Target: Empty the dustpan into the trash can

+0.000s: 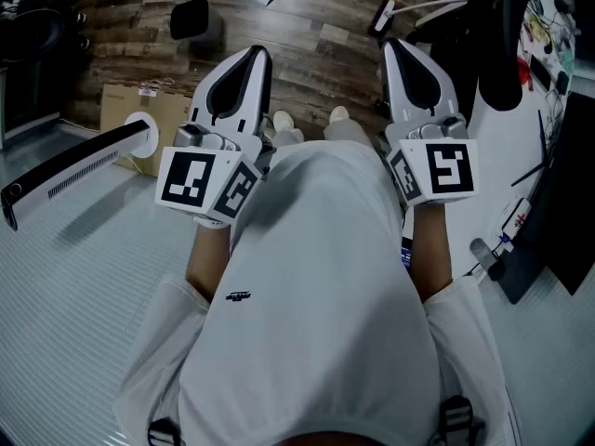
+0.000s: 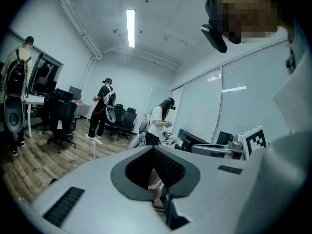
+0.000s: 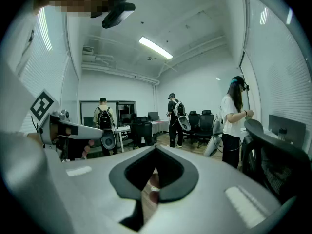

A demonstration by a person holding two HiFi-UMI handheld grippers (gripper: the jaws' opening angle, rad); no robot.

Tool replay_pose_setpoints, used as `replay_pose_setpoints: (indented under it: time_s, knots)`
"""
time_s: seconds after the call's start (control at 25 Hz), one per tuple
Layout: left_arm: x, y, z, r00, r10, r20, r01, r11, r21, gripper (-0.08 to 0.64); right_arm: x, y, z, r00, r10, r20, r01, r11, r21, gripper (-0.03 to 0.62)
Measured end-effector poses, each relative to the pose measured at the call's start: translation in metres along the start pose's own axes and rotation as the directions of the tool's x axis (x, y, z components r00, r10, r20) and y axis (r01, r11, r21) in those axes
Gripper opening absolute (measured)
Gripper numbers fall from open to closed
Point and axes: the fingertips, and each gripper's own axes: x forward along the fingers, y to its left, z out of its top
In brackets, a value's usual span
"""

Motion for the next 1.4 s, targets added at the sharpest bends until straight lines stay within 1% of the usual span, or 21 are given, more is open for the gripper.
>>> replay_pose_setpoints:
  time_s: [0.12,0.24,0.36,0.44,0.56,0.64,0.68,0.76,0.84,0.92,1.08,1.2,1.32,1.4]
  knots:
    - [0.005,-0.009,-0.007,1.0,-0.005,-0.011,0.005,1.0,-0.01,0.006,-0.006,-0.009,-0.003,1.0,-0.007,-0.006,0.006,1.0,-0.012,0.011]
    - [0.015,-0.019,-0.012,1.0,-0.002,-0.02,0.002,1.0,0.001,0.006,-0.011,-0.018,-0.003,1.0,0.001,0.003,0.0,1.0,-0.019,0.011]
    - [0.023,-0.036,-0.017,1.0,0.0,-0.028,0.0,1.0,-0.008,0.006,-0.023,-0.024,-0.004,0.999,0.044,0.008,-0.044,0.999,-0.007,0.009]
    - [0.031,-0.049,-0.019,0.999,0.002,-0.038,-0.002,1.0,-0.002,0.006,-0.03,-0.036,-0.011,0.997,0.072,0.006,-0.072,0.997,0.03,0.011]
    - [0.046,-0.072,-0.024,0.998,-0.003,-0.058,0.004,1.0,0.01,0.006,-0.04,-0.07,-0.022,0.999,0.045,0.005,-0.045,0.989,0.138,0.011]
    - [0.052,-0.084,-0.03,0.997,0.005,-0.075,-0.003,1.0,0.02,0.006,-0.044,-0.088,-0.024,0.999,0.028,0.034,-0.035,0.976,0.217,0.011]
    - [0.053,-0.088,-0.032,0.996,0.016,-0.083,-0.013,0.999,0.029,0.006,-0.045,-0.093,-0.023,0.998,0.03,0.051,-0.041,0.971,0.236,0.011]
    - [0.055,-0.091,-0.036,0.995,0.045,-0.089,-0.042,0.998,0.04,0.006,-0.047,-0.098,-0.027,0.997,0.048,0.063,-0.061,0.974,0.219,0.011]
    - [0.058,-0.092,-0.035,0.994,0.069,-0.082,-0.066,0.997,0.041,0.006,-0.047,-0.101,-0.036,0.996,0.073,0.044,-0.08,0.983,0.163,0.011]
    - [0.062,-0.089,-0.033,0.993,0.093,-0.078,-0.089,0.995,0.044,0.006,-0.041,-0.102,-0.045,0.995,0.094,0.021,-0.096,0.987,0.128,0.011]
    - [0.064,-0.076,-0.036,0.984,0.135,-0.116,-0.13,0.99,0.047,0.006,-0.026,-0.088,-0.05,0.989,0.148,0.012,-0.149,0.981,0.125,0.011]
    - [0.071,-0.061,-0.04,0.98,0.149,-0.134,-0.145,0.989,0.043,0.006,-0.009,-0.083,-0.049,0.987,0.161,0.007,-0.161,0.982,0.103,0.011]
    - [0.08,-0.037,-0.043,0.979,0.154,-0.136,-0.153,0.988,0.013,0.006,0.013,-0.078,-0.048,0.984,0.177,-0.005,-0.176,0.981,0.087,0.011]
    - [0.089,-0.014,-0.038,0.978,0.157,-0.134,-0.159,0.987,-0.004,0.006,0.037,-0.071,-0.048,0.982,0.189,-0.014,-0.188,0.979,0.085,0.011]
